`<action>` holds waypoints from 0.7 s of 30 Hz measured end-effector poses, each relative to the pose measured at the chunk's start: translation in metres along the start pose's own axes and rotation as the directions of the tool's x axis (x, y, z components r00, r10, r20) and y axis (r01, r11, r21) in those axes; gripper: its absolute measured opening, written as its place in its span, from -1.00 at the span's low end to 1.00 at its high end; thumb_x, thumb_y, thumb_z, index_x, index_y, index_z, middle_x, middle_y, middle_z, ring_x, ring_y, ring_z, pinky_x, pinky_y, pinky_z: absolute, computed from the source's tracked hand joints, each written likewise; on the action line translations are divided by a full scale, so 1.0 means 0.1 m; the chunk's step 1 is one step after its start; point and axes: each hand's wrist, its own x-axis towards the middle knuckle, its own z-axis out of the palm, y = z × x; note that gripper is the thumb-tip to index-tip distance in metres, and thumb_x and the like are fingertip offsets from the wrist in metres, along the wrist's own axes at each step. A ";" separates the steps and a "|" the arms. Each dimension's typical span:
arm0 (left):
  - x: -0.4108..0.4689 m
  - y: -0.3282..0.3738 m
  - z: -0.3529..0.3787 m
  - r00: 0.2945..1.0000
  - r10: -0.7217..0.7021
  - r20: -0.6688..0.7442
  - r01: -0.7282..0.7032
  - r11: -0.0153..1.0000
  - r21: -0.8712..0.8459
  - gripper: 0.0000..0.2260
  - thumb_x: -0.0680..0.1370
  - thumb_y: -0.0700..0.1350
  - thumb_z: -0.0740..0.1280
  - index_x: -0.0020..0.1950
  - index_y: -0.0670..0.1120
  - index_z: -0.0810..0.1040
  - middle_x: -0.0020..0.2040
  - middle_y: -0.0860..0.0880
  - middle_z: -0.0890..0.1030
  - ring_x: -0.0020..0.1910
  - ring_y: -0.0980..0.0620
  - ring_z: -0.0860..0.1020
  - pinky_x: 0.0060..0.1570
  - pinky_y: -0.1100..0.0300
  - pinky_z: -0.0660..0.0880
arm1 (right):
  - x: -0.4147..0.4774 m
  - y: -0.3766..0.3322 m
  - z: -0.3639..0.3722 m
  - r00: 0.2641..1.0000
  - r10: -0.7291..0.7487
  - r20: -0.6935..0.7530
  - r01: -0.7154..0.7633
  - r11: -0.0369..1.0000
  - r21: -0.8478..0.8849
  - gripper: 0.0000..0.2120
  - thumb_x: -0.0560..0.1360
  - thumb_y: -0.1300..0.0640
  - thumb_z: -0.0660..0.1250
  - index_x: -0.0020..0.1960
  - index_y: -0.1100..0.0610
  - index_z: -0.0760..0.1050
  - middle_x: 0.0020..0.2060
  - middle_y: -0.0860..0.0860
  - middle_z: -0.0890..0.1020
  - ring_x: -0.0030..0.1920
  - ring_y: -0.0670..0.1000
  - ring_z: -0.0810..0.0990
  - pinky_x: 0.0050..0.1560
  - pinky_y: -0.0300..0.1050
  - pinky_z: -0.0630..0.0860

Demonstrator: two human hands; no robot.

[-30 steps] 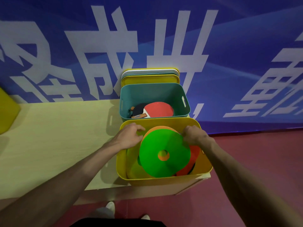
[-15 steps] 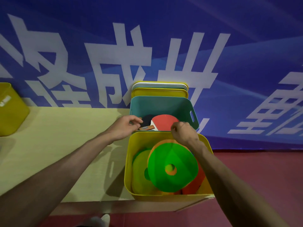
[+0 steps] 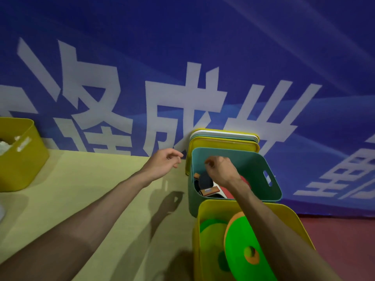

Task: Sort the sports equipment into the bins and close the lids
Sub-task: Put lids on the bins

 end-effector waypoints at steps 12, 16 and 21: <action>0.63 -0.36 -0.52 0.995 0.000 0.095 0.002 1.000 -0.022 -0.86 0.59 -0.08 0.24 0.08 0.03 0.57 0.03 0.05 0.61 0.02 0.13 0.58 -0.02 0.29 0.45 | 0.57 -0.40 0.12 0.986 0.165 0.002 -0.165 0.985 0.042 -0.72 0.53 0.14 0.25 0.22 0.11 0.53 0.15 0.11 0.60 0.10 0.11 0.59 0.11 0.00 0.55; 0.91 -0.38 -0.51 0.994 0.016 0.111 -0.013 0.999 -0.031 -0.87 0.59 -0.08 0.25 0.08 0.04 0.56 0.08 0.03 0.60 0.07 0.08 0.56 0.11 0.18 0.48 | 0.78 -0.25 0.01 0.983 0.182 -0.008 -0.182 0.983 0.013 -0.69 0.53 0.12 0.26 0.25 0.12 0.52 0.20 0.10 0.59 0.17 0.11 0.55 0.20 -0.01 0.49; 1.31 -0.36 -0.39 0.996 0.002 0.091 -0.004 1.000 0.016 -0.83 0.59 -0.07 0.25 0.14 0.00 0.55 0.12 0.00 0.59 0.11 0.05 0.54 0.13 0.15 0.49 | 1.16 -0.05 -0.05 0.993 0.121 -0.010 -0.121 0.992 -0.047 -0.67 0.57 0.03 0.23 0.27 0.15 0.48 0.19 0.12 0.57 0.18 0.14 0.54 0.19 -0.01 0.47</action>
